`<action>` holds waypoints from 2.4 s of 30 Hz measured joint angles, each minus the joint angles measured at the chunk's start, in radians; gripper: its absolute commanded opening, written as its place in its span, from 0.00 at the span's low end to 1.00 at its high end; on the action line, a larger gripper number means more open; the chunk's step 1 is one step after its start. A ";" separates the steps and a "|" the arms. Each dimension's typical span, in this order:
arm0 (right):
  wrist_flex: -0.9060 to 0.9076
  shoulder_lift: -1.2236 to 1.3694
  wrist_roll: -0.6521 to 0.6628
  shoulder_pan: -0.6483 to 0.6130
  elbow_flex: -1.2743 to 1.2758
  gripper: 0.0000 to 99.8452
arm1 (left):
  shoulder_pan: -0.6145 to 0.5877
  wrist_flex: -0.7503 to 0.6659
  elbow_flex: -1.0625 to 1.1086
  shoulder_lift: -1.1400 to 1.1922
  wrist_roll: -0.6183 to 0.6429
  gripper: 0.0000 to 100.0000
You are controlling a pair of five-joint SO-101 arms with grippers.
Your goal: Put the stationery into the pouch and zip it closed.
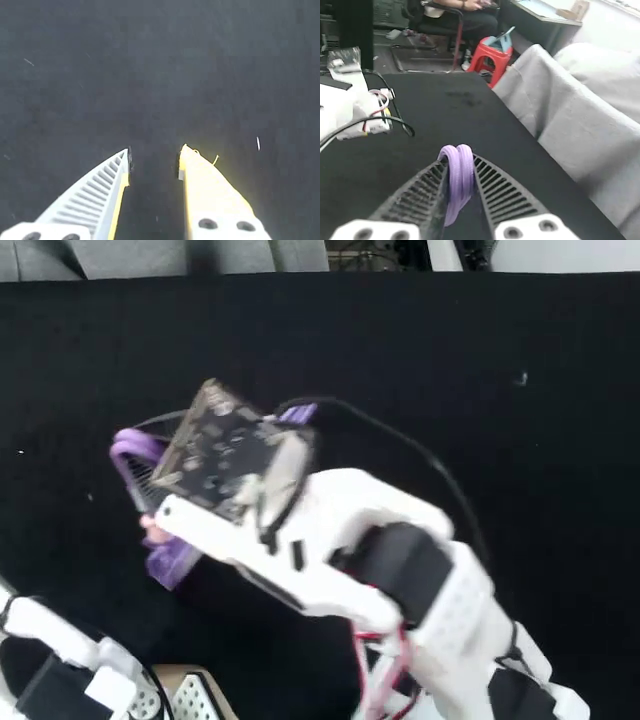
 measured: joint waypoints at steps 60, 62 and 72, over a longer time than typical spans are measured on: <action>0.281 1.715 -0.124 0.282 -1.499 0.01 | 0.175 -0.710 0.715 -0.018 -0.468 0.17; 0.368 1.723 -0.126 0.287 -1.544 0.01 | 0.175 -0.710 0.715 -0.018 -0.468 0.17; 0.701 1.794 -0.034 0.287 -1.567 0.01 | 0.147 -0.710 0.713 -0.018 -0.468 0.17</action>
